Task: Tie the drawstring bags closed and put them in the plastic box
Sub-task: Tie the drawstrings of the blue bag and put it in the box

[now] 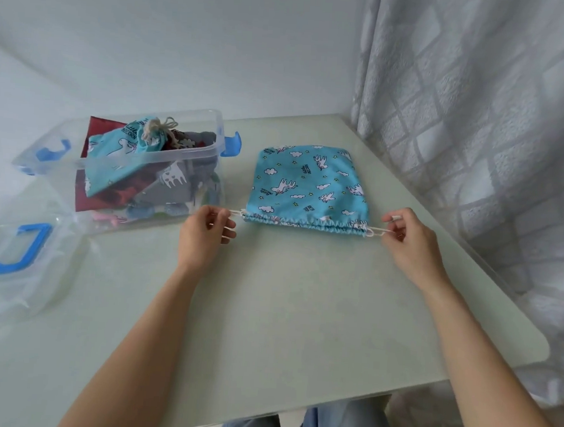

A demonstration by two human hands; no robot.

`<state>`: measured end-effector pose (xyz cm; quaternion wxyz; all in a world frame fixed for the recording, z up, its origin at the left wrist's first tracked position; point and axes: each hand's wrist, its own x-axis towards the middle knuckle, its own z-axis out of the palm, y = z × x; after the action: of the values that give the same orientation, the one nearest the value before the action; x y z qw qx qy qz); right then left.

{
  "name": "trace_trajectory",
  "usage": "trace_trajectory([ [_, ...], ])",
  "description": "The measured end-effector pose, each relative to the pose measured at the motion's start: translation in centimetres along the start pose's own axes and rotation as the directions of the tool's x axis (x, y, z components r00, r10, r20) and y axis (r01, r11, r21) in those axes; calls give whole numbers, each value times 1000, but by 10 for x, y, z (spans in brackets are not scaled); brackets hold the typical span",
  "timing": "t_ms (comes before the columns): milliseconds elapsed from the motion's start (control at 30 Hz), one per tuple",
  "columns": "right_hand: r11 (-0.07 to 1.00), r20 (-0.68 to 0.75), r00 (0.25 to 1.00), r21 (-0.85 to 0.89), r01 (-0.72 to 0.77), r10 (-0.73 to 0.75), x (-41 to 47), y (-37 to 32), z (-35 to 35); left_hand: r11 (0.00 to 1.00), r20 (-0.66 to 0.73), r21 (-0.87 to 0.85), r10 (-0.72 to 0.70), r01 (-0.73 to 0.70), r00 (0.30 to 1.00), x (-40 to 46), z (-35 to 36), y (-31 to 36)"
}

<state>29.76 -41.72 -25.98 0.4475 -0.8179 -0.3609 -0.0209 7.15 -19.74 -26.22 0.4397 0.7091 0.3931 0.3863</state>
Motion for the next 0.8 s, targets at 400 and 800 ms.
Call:
trace_trajectory([
  [400,988,-18,997,137,77,-76,2,8,-4,828,77,-542,-121,144,990,1,-2,9],
  [800,997,130,990,52,56,-62,-3,9,-5,651,165,-732,-117,201,979,-8,-9,21],
])
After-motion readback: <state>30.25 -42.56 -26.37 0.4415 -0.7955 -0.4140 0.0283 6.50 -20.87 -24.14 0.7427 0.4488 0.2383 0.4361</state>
